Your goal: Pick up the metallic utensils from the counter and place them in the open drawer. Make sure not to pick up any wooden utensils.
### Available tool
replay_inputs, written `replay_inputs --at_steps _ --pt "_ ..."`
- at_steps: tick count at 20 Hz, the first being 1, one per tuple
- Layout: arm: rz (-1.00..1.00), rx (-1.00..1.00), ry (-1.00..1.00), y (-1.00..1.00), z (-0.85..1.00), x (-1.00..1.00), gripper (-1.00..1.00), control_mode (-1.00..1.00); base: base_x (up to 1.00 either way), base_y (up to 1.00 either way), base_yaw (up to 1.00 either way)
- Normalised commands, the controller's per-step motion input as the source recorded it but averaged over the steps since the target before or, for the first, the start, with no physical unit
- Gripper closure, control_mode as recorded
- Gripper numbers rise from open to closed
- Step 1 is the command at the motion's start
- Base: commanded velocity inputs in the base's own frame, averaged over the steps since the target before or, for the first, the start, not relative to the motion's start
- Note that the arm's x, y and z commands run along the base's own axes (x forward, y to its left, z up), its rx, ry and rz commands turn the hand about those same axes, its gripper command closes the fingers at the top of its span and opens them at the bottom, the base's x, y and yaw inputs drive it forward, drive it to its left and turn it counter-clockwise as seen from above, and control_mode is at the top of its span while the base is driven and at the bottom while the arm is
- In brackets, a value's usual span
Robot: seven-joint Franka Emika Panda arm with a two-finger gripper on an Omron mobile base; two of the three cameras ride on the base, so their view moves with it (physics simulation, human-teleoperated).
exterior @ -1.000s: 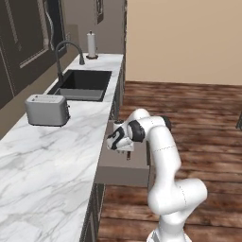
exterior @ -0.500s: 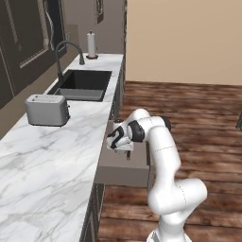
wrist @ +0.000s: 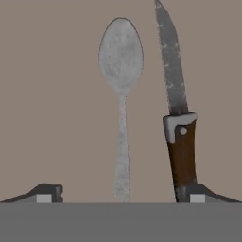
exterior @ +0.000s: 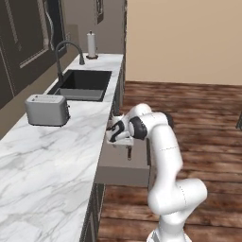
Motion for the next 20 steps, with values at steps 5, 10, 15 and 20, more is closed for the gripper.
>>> replay_inputs --at_steps 5,10,15,20 --pt "0.0 0.0 0.0 0.0 0.53 -0.25 -1.0 -1.0 0.0 0.0 0.0" --pt "0.0 0.0 0.0 0.0 0.7 -0.31 -1.0 -1.0 0.0 0.0 0.0" --pt "-0.01 0.0 -0.02 -0.09 0.99 -0.52 -1.0 -1.0 0.0 0.0 0.0" --pt "-0.08 0.0 -0.07 -0.5 0.95 -0.68 -1.0 -1.0 0.0 0.0 0.0"
